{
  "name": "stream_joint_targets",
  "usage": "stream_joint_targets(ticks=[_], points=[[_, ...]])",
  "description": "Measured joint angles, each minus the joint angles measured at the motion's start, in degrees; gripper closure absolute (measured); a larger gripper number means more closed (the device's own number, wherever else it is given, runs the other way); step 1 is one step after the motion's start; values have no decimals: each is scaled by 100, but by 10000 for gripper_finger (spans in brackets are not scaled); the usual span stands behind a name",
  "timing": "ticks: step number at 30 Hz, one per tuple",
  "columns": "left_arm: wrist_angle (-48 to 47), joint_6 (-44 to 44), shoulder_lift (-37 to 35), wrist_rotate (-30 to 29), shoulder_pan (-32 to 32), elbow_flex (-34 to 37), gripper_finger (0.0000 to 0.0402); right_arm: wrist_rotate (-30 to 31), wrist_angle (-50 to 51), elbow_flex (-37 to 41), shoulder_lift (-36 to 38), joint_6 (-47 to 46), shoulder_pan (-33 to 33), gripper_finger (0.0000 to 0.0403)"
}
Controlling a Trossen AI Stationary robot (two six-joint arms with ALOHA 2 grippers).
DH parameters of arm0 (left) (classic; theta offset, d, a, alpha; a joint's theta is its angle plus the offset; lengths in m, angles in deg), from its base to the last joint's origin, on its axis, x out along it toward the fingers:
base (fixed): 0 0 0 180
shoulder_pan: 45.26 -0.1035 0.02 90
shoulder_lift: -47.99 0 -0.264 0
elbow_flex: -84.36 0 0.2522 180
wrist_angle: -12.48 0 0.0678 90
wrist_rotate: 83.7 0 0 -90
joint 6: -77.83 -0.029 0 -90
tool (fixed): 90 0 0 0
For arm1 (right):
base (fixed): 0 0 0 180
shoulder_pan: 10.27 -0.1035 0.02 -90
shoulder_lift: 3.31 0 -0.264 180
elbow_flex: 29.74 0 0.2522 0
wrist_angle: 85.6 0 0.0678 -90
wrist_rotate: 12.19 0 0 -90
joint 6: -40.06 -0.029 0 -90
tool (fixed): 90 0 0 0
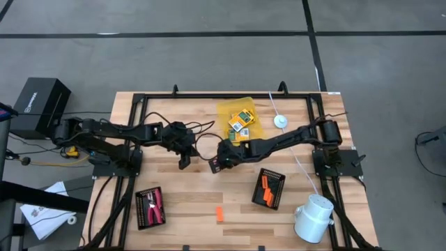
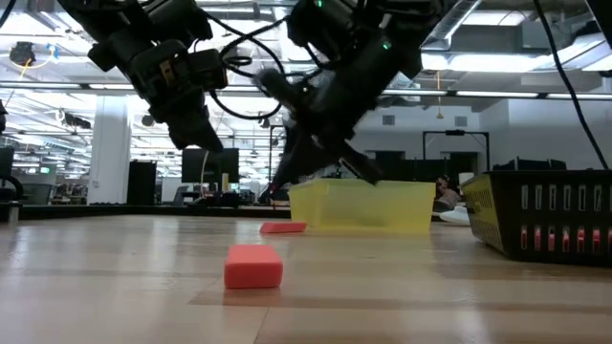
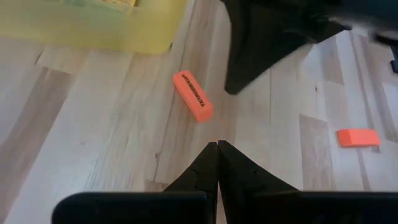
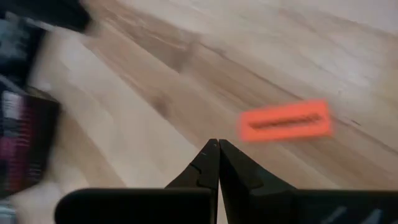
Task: Pick & Place School Supplies
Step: Put the orange eraser into the right black bin
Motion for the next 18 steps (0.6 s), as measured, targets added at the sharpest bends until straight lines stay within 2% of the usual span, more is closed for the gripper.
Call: stream_joint_targets(ticks=[3,9,18], points=[[62,-7,0,6,0,0,401,59,-292,-98,57,76,88,403],[85,-138,0,5,0,0,401,159,-178,-202,81,201,414,403],[70,-138,0,17,0,0,402,120,765,-208,81,315,710,403]])
